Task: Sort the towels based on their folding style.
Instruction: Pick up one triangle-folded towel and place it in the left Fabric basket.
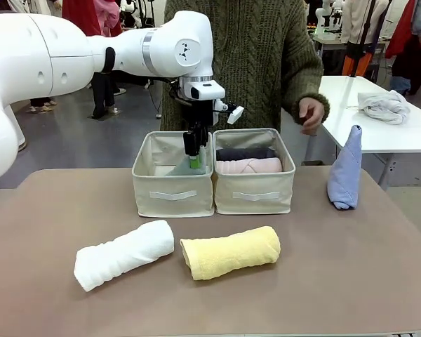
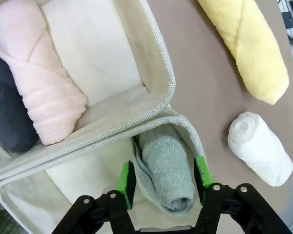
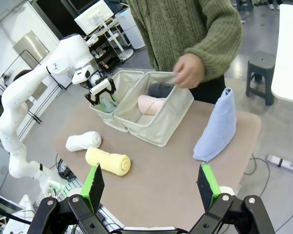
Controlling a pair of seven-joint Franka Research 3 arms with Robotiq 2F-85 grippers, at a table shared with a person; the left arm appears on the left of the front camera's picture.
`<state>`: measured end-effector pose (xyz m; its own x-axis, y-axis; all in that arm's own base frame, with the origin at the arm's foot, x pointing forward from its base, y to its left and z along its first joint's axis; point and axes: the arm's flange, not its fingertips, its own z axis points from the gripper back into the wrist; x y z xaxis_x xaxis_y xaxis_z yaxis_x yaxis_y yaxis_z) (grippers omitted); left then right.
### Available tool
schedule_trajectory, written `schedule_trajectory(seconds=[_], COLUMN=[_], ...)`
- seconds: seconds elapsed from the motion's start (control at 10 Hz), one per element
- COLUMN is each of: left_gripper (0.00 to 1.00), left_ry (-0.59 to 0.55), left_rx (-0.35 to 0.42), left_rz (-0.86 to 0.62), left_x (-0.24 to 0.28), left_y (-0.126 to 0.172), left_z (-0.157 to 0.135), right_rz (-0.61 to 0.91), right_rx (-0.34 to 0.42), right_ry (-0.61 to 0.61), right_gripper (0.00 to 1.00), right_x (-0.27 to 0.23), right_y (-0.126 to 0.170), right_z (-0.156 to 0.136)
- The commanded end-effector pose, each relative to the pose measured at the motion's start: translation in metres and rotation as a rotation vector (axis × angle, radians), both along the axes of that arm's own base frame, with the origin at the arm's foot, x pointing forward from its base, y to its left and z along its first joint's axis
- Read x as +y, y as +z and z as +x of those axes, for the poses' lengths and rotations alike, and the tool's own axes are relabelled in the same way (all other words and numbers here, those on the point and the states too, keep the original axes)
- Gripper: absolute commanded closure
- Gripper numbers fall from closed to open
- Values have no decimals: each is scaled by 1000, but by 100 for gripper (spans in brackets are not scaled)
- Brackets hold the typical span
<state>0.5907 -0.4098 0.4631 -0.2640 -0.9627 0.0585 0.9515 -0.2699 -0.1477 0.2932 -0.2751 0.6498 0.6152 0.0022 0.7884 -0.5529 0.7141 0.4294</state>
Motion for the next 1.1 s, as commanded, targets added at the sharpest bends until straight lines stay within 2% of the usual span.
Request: schedule_trajectory(seconds=[0.0, 0.2, 0.3, 0.4, 0.5, 0.6, 0.7, 0.8, 1.0], left_gripper=[0, 0, 6, 0, 0, 0, 0, 0, 0], left_ry=[-17, -1, 26, 40, 62, 75, 90, 140, 264], left_rx=[-12, -33, -69, -97, -182, -159, -177, -136, -119], left_rz=[7, -14, -36, -71, -105, -149, -131, -162, -249], left_x=[0, 12, 38, 84, 133, 183, 227, 273, 326], left_y=[19, 38, 66, 108, 145, 168, 177, 173, 151], left_z=[0, -3, -7, -21, -51, -87, -112, -123, -144], right_rz=[16, 16, 16, 16, 16, 16, 16, 16, 16], right_rx=[-26, -26, -26, -26, -26, -26, -26, -26, -26], right_ry=[9, 9, 9, 9, 9, 9, 9, 9, 9], right_gripper=[0, 0, 0, 0, 0, 0, 0, 0, 0], right_x=[0, 0, 0, 0, 0, 0, 0, 0, 0], right_y=[-1, -1, -1, -1, -1, -1, -1, -1, -1], right_z=[1, 1, 1, 1, 1, 1, 1, 1, 1])
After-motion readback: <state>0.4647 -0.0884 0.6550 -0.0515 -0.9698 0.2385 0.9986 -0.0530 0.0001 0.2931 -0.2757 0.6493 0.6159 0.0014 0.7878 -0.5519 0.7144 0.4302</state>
